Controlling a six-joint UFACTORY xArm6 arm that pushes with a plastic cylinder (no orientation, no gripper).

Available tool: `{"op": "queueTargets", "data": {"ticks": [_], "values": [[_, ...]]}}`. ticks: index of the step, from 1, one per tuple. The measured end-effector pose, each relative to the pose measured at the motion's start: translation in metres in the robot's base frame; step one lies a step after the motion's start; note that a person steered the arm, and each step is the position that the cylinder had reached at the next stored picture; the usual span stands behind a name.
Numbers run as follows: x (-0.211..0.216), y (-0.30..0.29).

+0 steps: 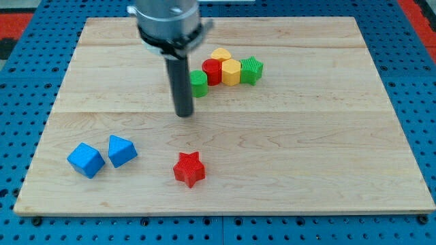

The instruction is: Slide the green circle top left of the heart

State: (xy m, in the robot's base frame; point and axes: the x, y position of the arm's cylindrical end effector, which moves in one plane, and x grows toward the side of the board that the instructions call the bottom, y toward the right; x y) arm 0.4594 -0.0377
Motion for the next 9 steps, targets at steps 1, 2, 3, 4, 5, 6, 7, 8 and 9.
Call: {"op": "queueTargets", "data": {"ticks": [1, 2, 3, 4, 5, 6, 7, 8, 9], "values": [[-0.026, 0.042], [-0.064, 0.0], [-0.078, -0.053], [-0.077, -0.084], [-0.105, -0.075], [-0.128, -0.04], [-0.132, -0.003], [-0.132, -0.042], [-0.054, -0.104]]}}
